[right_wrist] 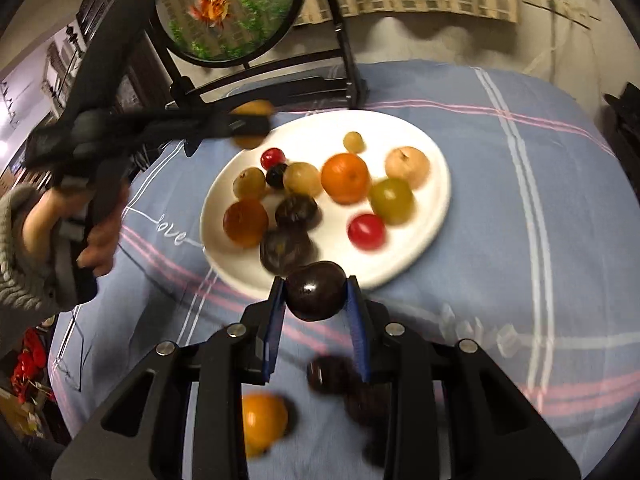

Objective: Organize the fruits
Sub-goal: 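Carry both fruits onto the white plate and open both tools, then move both open tools back toward the fruit pile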

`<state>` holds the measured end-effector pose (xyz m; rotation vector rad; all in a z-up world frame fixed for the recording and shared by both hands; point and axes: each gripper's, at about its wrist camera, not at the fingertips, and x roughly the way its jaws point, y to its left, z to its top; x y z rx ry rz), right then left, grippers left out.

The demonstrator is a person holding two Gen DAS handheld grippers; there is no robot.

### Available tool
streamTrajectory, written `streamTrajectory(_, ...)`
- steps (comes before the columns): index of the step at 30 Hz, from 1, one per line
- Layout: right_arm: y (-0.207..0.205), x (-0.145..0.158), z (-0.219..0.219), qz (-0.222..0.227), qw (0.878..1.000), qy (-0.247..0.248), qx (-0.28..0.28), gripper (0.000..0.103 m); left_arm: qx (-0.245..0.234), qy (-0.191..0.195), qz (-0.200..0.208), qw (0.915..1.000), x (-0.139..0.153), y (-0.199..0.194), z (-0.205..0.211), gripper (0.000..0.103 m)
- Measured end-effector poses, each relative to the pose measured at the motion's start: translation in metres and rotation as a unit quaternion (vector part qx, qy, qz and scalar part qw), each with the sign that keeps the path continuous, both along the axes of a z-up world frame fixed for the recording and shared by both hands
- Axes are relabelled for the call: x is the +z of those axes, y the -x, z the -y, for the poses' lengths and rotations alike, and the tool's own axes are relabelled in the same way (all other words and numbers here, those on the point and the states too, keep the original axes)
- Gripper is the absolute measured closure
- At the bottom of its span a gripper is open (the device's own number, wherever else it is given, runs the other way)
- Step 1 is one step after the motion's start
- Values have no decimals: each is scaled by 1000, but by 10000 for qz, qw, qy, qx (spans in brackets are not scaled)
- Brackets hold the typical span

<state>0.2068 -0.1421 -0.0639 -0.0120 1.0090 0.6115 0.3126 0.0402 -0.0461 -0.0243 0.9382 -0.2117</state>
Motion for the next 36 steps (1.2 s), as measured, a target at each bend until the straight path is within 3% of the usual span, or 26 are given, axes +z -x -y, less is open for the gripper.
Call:
streamTrajectory(7,-37,-21,-25,132,9998,114,-57,67,64,38,-285,9996,-40,-47,-2,57)
streamTrajectory(8,-41,-21,-25,114,9998,100,-91,42,93,18,-307,9995,-44,-50,-2,56)
streamTrajectory(9,-43,-21,-25,113,9998,73,-112,26,129,11,-282,9995,-46,-50,-3,53)
streamTrajectory(11,-43,-16,-22,285,9994,-14,-195,25,195,17,-215,9996,-46,-48,-5,40)
streamTrajectory(14,-36,-4,-11,423,9984,-256,-271,25,261,36,-30,9996,-35,-38,-9,38)
streamTrajectory(18,-17,8,13,271,9971,-522,-492,24,567,242,195,9979,-9,0,-30,24)
streamTrajectory(21,15,6,35,80,9964,-453,-708,23,755,367,129,9964,-5,43,-44,24)
streamTrajectory(24,57,0,61,-109,9942,-398,-989,21,890,263,-92,9956,-17,96,-53,24)
streamTrajectory(29,109,-22,96,-869,9854,-323,-1430,17,956,302,-686,9926,-48,177,-55,23)
streamTrajectory(31,116,-17,102,-856,9839,-268,-1545,17,984,350,-777,9915,-55,197,-53,16)
streamTrajectory(36,127,1,96,-633,9865,-203,-1497,12,860,481,-926,9908,-65,223,-33,15)
